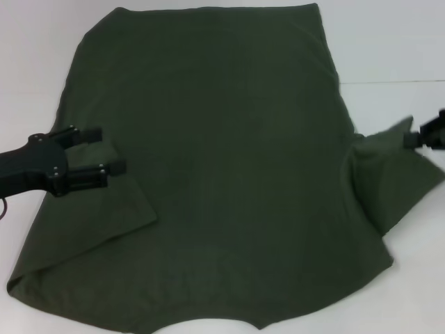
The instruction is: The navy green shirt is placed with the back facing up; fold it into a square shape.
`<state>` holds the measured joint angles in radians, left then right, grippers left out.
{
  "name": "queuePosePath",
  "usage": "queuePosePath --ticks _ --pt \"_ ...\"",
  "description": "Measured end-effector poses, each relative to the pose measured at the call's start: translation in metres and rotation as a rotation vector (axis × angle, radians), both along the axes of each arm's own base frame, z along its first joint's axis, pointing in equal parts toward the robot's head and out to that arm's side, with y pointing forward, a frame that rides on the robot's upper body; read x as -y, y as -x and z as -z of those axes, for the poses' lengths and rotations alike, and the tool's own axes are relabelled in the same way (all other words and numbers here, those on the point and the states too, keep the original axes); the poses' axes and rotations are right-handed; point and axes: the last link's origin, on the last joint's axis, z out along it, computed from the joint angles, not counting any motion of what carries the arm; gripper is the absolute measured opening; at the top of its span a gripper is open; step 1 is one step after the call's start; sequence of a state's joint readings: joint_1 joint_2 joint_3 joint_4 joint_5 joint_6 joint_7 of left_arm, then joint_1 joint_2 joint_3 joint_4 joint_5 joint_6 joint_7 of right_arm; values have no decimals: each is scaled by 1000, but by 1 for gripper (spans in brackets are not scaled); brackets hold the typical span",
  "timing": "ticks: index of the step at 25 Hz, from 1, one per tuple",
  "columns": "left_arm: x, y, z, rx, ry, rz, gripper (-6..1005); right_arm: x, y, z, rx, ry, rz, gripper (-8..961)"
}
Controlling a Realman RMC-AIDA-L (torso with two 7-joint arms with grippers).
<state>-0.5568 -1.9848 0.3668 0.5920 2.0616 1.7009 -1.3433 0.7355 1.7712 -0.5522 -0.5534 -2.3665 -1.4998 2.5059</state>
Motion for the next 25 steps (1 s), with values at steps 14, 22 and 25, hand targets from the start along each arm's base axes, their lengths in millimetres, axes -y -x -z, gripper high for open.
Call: queuePosePath --ticks 14,22,25 --pt "2 2 -6 14 -3 -19 949 -35 60 42 16 65 -122 3" --pt "2 2 -8 10 -8 -18 949 -40 76 81 55 105 -133 19" --pt "1 1 -8 9 -9 -14 950 -42 83 91 53 108 -137 67"
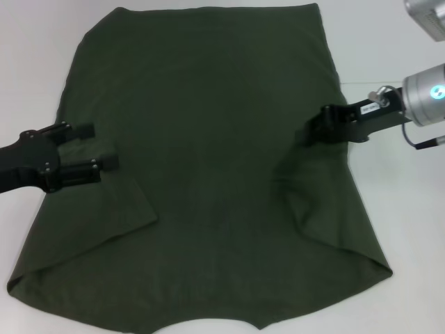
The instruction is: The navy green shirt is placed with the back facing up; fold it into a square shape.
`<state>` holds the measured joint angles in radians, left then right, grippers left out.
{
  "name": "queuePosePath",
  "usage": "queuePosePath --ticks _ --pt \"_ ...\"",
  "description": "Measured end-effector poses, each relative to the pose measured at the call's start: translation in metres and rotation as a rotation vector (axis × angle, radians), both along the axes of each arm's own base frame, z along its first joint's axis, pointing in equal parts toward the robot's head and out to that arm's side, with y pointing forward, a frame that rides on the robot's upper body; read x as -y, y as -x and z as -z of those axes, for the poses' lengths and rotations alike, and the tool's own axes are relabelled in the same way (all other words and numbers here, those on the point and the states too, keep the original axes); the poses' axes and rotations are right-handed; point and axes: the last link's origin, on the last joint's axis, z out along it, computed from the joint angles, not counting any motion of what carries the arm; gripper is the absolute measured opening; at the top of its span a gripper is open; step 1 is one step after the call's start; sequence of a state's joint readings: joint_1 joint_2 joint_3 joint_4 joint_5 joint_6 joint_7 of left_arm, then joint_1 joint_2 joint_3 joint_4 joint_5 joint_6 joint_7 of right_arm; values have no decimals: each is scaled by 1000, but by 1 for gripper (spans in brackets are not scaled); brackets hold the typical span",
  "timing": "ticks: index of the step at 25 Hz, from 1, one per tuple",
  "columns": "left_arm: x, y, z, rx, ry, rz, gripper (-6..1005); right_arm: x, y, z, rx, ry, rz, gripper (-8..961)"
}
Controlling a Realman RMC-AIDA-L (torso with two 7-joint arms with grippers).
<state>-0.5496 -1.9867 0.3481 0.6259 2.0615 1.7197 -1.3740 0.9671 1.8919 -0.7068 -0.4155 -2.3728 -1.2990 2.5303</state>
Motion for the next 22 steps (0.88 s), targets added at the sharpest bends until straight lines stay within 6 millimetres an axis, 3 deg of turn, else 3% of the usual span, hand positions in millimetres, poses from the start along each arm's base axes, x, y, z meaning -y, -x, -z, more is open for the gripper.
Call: queuePosePath --ticks 7,11,14,18,21,22 --pt "-3 -3 -2 -1 -4 10 950 -1 5 5 -14 -3 -4 178" --pt "-5 -4 -2 3 -3 10 950 -3 2 -2 -24 -34 -8 330" --pt "-6 -7 -6 44 0 -17 950 -5 0 -18 -36 -74 -49 458" --pt "-6 -12 -16 156 52 -90 949 0 -4 -54 -124 -153 -138 664" --pt "-6 -12 -26 267 108 -194 949 9 -13 -77 -193 -199 -195 856" --pt "-6 -12 -29 291 126 -224 949 11 -17 -84 -205 -211 -208 856"
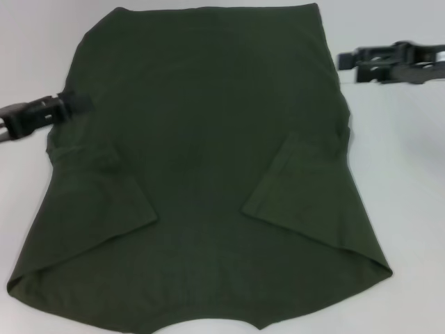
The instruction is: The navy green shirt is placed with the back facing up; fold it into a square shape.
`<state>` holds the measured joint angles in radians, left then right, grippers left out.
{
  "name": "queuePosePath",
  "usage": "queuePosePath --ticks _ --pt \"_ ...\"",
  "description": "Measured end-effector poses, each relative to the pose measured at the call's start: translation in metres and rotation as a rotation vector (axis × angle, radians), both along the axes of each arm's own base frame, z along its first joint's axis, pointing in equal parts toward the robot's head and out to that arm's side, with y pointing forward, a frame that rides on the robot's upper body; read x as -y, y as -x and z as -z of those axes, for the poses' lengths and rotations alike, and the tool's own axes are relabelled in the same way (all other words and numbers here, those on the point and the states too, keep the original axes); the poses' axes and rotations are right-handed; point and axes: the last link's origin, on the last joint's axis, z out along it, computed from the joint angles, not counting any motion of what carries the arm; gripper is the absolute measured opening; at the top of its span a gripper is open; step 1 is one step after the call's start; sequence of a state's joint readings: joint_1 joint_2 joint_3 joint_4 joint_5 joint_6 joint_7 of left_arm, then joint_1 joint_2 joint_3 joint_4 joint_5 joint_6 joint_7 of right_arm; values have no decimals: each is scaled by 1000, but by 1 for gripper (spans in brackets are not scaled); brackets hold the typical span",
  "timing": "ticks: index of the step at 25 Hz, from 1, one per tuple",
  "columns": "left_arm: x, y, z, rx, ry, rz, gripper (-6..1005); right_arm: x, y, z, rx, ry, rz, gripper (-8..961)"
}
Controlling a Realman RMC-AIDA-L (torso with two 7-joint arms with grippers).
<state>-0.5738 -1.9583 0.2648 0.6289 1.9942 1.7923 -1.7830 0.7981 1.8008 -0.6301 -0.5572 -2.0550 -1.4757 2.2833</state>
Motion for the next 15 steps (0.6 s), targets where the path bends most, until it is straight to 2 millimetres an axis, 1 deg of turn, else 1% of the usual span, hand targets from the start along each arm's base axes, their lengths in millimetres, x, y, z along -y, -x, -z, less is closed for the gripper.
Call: queuePosePath --ticks 2,4,9,12,15 --pt "0 1 -7 34 43 -57 949 7 -8 -11 -15 -14 -22 857" --pt "3 6 -15 31 86 -113 949 14 -14 -15 -17 -6 -34 857" --pt "9 28 -31 -71 189 -291 950 29 -22 -6 -19 79 -32 854" --pt "13 32 -35 -104 255 -344 950 35 -26 1 4 123 -30 853" --pt "16 39 -34 -182 325 -408 950 40 -26 9 10 164 -36 851"
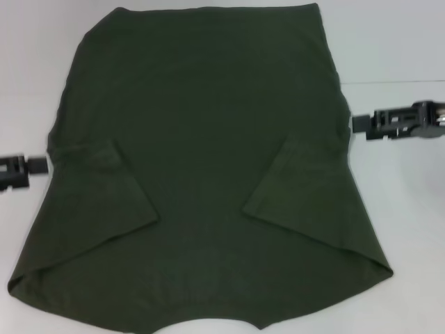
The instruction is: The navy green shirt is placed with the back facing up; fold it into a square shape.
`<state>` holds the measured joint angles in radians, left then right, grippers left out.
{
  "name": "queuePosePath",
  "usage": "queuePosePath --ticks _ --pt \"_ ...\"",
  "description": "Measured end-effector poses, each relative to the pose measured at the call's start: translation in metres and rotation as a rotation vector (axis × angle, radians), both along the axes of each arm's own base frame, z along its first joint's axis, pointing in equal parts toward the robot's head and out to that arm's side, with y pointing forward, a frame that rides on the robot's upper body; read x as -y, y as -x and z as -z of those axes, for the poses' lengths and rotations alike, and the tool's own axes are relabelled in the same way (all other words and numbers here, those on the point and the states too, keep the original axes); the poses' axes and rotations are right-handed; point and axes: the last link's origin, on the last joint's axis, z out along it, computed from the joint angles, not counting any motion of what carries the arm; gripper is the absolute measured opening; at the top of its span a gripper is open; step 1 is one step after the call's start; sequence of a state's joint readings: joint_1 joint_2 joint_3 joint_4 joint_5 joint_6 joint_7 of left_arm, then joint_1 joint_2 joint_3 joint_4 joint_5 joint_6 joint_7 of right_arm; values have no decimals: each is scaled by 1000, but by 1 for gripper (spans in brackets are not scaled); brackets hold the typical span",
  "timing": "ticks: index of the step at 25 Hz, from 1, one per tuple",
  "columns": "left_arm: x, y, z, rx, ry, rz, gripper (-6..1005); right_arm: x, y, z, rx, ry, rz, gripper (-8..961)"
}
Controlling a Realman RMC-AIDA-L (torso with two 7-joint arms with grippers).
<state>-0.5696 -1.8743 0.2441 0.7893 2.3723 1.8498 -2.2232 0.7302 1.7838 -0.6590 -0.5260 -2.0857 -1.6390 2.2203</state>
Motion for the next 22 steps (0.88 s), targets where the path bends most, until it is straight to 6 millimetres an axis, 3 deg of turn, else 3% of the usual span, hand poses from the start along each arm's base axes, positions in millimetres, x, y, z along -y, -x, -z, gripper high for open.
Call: queuePosePath --ticks 5,13,22 --pt "-1 16 3 -79 35 -119 949 9 -6 3 27 51 -3 851" --pt "10 47 1 -202 55 -292 949 7 -2 4 44 61 -29 851" --pt "11 55 12 -229 100 -341 950 11 -2 14 75 118 -26 851"
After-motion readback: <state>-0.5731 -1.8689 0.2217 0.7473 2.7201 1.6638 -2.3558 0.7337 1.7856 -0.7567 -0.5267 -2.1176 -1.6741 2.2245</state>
